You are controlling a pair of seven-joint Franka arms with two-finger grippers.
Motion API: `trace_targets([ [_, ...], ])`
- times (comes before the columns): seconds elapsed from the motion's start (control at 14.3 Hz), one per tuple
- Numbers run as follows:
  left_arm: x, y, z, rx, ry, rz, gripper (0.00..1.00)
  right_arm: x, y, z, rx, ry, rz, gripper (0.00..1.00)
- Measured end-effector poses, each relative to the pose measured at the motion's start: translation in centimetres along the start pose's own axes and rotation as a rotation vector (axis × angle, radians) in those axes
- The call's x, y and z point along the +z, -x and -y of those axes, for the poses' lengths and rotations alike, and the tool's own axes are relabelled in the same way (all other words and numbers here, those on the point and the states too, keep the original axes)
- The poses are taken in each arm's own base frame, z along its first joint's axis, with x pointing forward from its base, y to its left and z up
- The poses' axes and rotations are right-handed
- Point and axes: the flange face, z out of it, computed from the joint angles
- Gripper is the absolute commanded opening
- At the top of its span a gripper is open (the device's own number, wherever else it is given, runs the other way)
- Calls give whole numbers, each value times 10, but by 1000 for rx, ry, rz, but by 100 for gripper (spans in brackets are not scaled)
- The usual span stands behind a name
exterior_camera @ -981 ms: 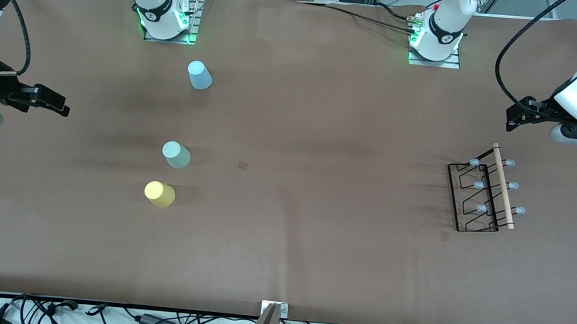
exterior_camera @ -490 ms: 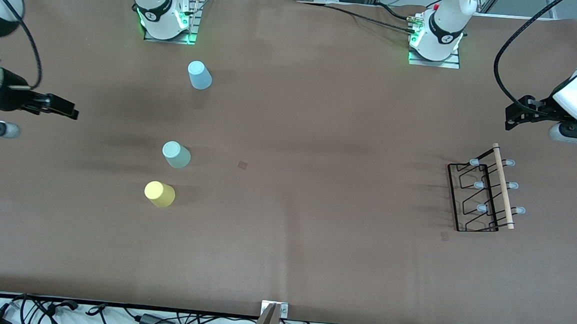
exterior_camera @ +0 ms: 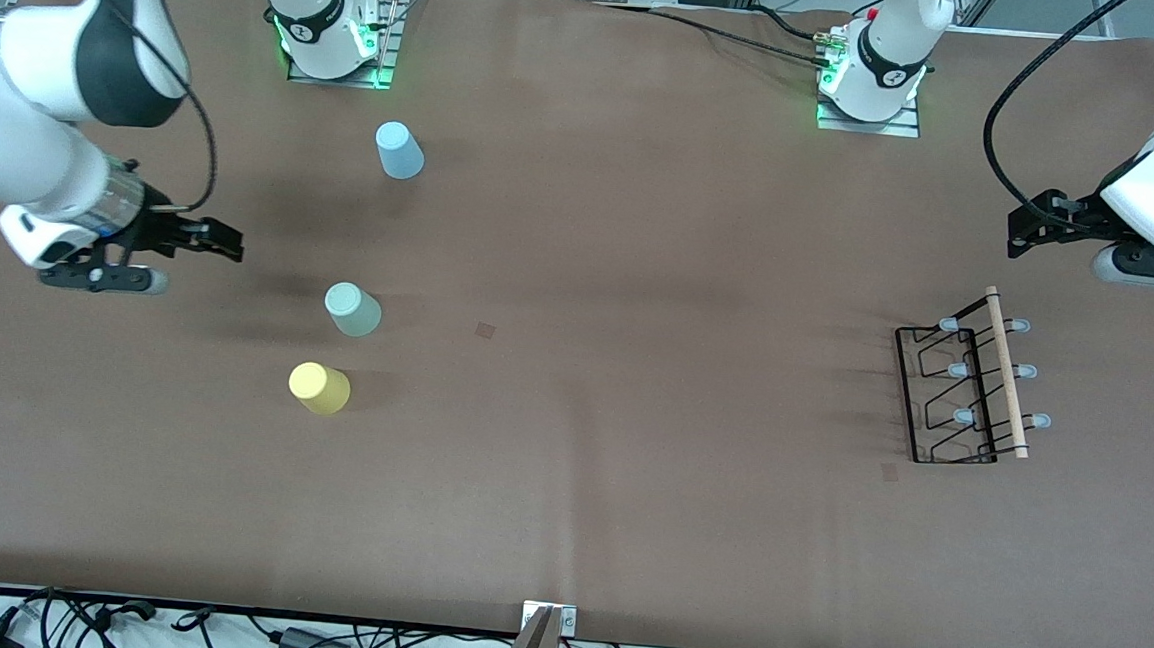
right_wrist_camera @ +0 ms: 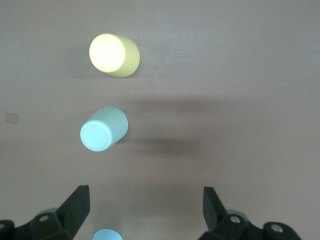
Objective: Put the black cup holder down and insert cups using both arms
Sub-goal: 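Move the right gripper toward the teal cup while the left gripper reaches the rack, then grasp the teal cup and the rack dowel with the right and left grippers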
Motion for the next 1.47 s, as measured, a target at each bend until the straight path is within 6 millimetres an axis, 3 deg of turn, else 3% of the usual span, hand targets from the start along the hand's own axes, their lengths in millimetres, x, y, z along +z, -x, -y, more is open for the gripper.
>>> trace_targets([
  [0.21, 6, -9, -4, 7, 0, -24, 100, -15, 5, -1, 2, 2, -13, 100],
  [0.49, 3, -17, -5, 9, -1, -79, 100, -83, 14, -15, 27, 2, 21, 100],
  [0.63, 6, -21, -5, 8, -1, -92, 100, -83, 14, -16, 29, 2, 31, 100],
  [0.84, 10, -25, -5, 0, 0, -95, 100, -63, 6, -15, 27, 0, 34, 100],
  [0.98, 14, -27, -6, -31, 2, -90, 100, -39, 0, -14, 25, -1, -3, 100],
  [1.33, 19, -30, -19, -49, 6, -84, 100, 55, 8, 0, -2, -2, -100, 100],
  [1.47, 19, -30, -19, -50, 6, -84, 100, 79, 15, 6, -1, -2, -109, 100],
])
